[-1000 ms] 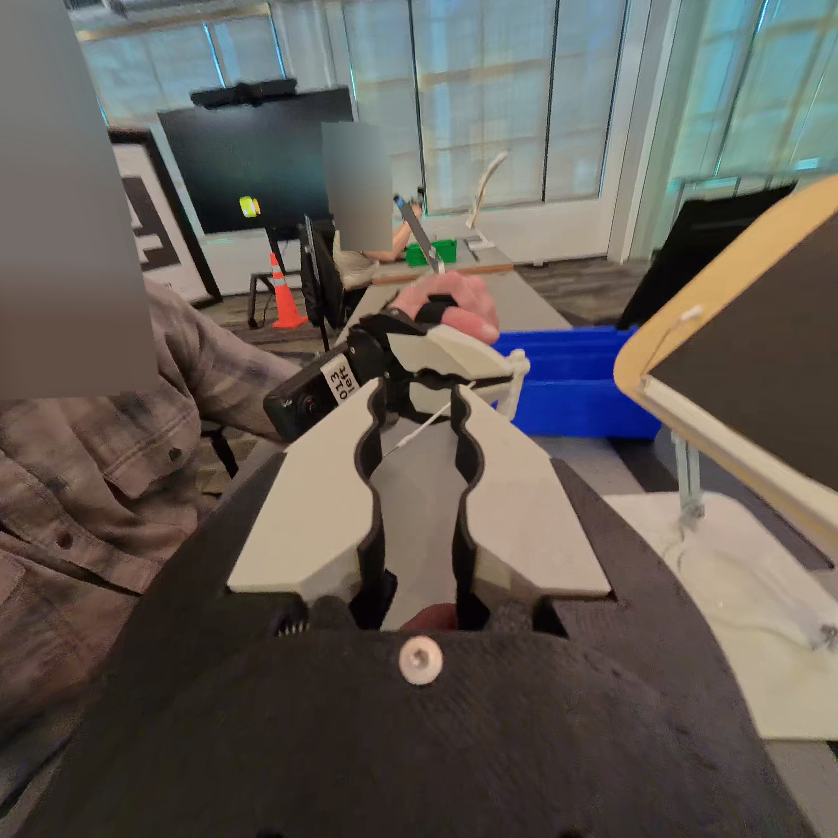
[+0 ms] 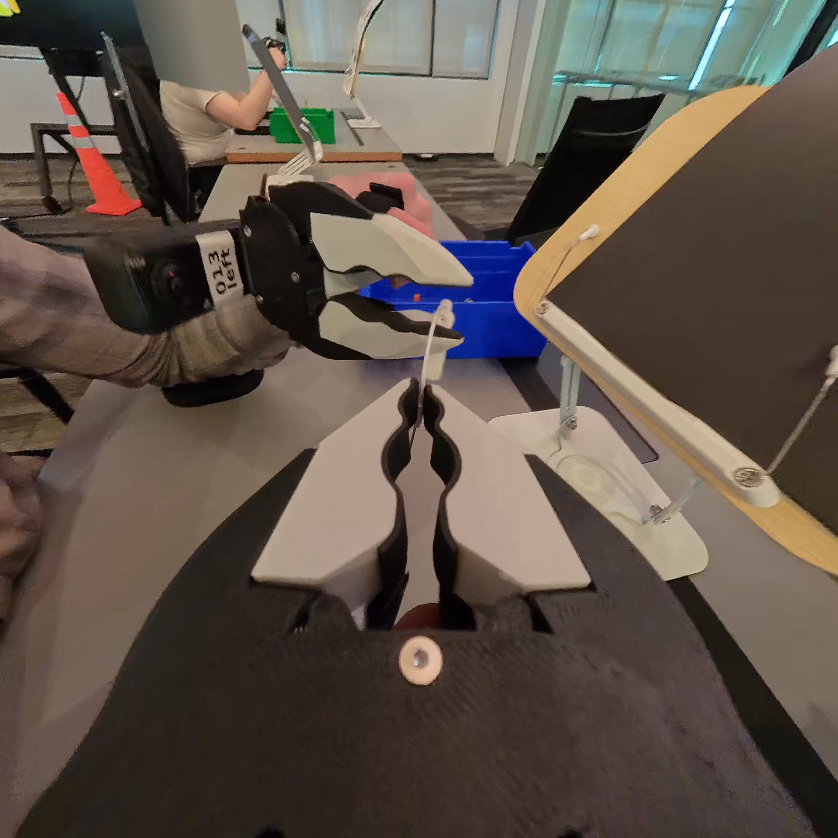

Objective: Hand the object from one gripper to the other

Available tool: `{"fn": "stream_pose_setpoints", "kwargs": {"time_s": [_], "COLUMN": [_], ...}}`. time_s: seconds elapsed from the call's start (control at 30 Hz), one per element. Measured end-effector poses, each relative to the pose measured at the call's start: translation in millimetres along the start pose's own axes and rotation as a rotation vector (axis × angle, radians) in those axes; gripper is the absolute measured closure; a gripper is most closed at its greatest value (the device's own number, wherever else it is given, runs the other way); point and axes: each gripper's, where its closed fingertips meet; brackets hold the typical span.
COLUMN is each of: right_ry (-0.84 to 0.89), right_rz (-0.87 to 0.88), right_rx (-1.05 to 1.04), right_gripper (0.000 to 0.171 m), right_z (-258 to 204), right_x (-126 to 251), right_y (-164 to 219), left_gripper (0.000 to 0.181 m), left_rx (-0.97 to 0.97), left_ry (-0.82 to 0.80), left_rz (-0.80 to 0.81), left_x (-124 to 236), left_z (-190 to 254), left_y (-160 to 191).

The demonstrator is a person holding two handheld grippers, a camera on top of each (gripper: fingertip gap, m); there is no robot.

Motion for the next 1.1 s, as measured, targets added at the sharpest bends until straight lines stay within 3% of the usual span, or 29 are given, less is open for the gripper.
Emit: {"fn": "stream_pose_setpoints", "kwargs": {"time_s": [0.13,0.27,0.4,0.5,0.67,0.77,0.9,1.1], "right_ry": [0.099,0.215,0.297,0.317,0.276,0.263,0.265,0.242], "right_rz": [0.059,0.093,0.136,0.172,0.204,0.212,0.213,0.229], "right_rx": [0.054,0.154,0.253,0.335,0.442,0.474,0.48,0.466], "right_gripper": [0.171,0.171,0.171,0.171,0.171,0.171,0.171,0.171], "right_z": [10.5,16.8,15.7,8.5,-8.0,-12.6,-12.4,-14.4], "right_x": [10.0,18.2,23.6,22.1,9.0,-1.1,-10.4,-16.9], "right_y": [-17.1,-33.5,-50.6,-60.6,-63.3,-60.9,-57.2,-55.2], "left_gripper": [0.162,0.17,0.159,0.144,0.146,0.152,0.18,0.179], "left_rx": [0.263,0.584,0.853,1.149,1.51,1.556,1.548,1.537], "left_ry": [0.074,0.349,0.574,0.538,0.403,0.344,0.259,0.215], "left_rz": [0.081,0.198,0.293,0.414,0.559,0.546,0.552,0.578], "left_x": [10.4,23.4,32.1,23.5,17.2,15.0,16.4,19.9], "left_z": [-14.2,-1.4,11.0,-6.9,-36.5,-41.3,-46.0,-52.8], "left_y": [-7.4,-31.2,-54.6,-67.9,-55.4,-45.5,-38.1,-36.2]}}
Point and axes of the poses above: each gripper's, where its closed fingertips meet, x back along the fingers, y out of its underside, z = x × y across the jaws, and after that the axes turned 1 degree about z, right-handed
